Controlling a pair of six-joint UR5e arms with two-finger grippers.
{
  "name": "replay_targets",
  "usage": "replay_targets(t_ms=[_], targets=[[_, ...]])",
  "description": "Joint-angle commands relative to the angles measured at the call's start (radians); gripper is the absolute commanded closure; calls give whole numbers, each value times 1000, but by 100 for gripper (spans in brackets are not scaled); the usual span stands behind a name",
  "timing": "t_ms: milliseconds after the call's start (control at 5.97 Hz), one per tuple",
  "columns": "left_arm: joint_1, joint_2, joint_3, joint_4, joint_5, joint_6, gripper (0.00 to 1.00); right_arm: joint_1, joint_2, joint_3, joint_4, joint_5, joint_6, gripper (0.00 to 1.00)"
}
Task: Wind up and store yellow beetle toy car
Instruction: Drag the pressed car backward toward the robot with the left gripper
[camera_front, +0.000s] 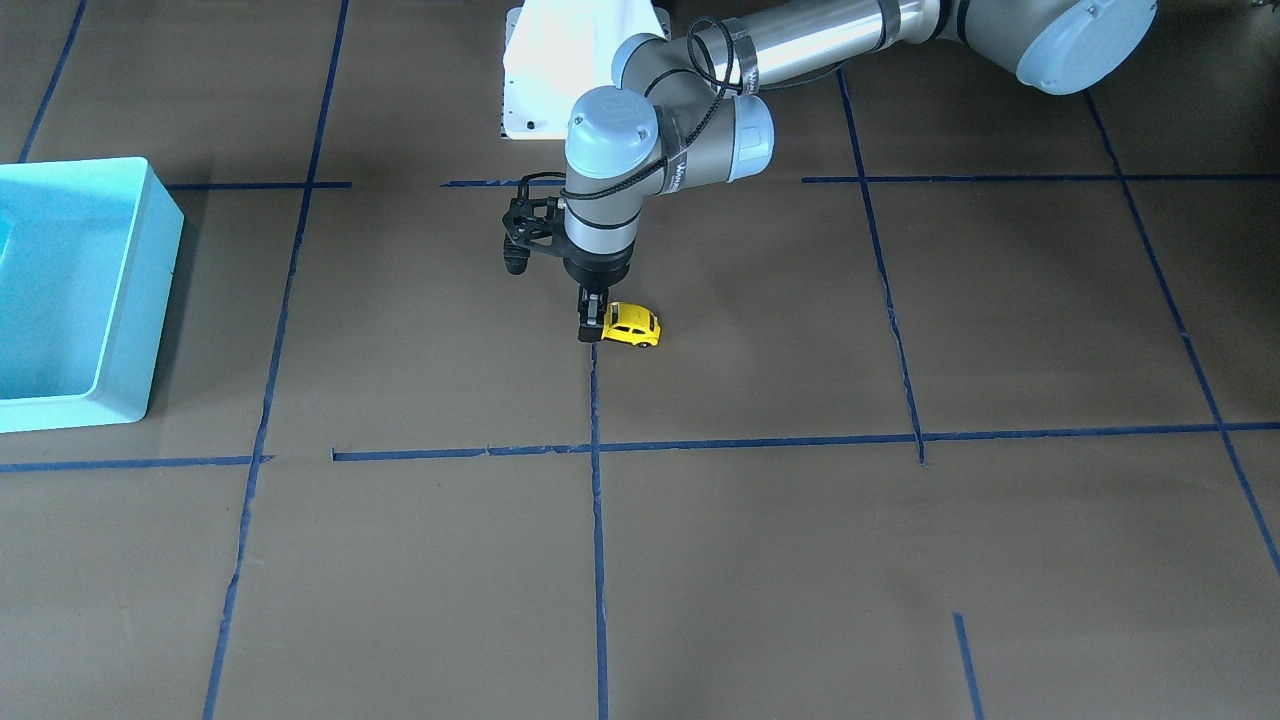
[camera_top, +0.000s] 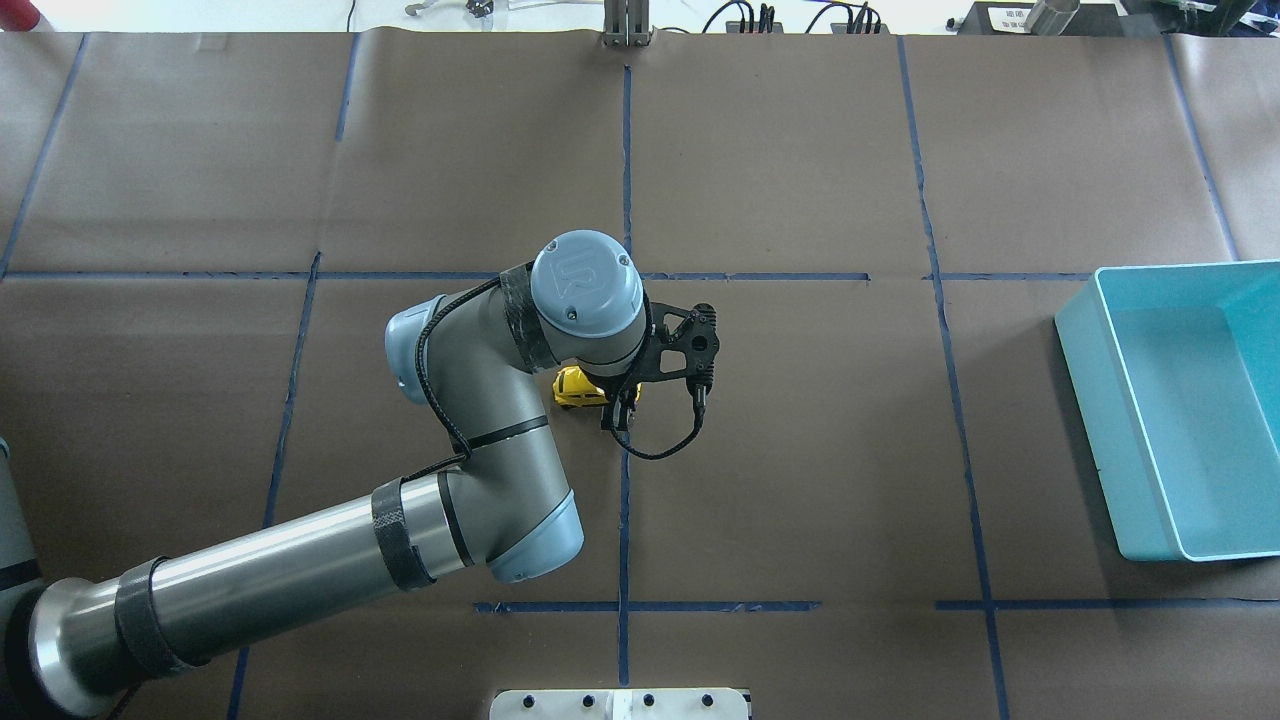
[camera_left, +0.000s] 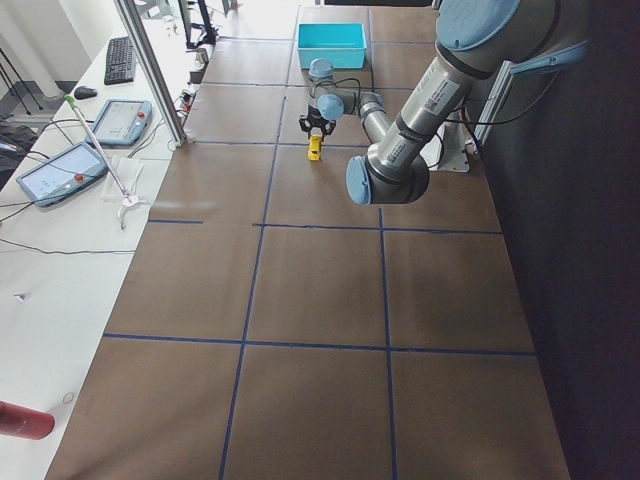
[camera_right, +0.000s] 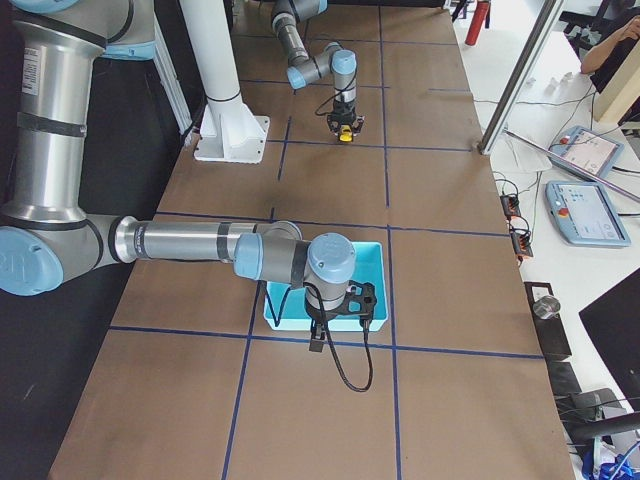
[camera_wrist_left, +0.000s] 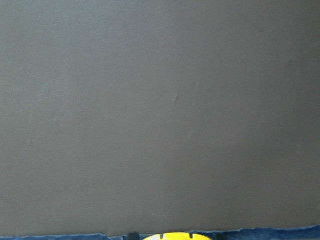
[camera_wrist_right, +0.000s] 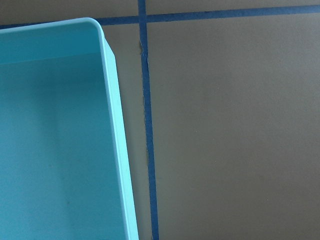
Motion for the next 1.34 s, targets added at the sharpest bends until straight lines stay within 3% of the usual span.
replay_targets(t_ms=[0, 1173], targets=[[-2, 17, -6, -4, -3, 3, 100, 0, 1, 0, 0, 0, 0, 0], [-12, 132, -98, -14, -7, 9, 100, 1, 2, 3, 0, 9, 0, 0]])
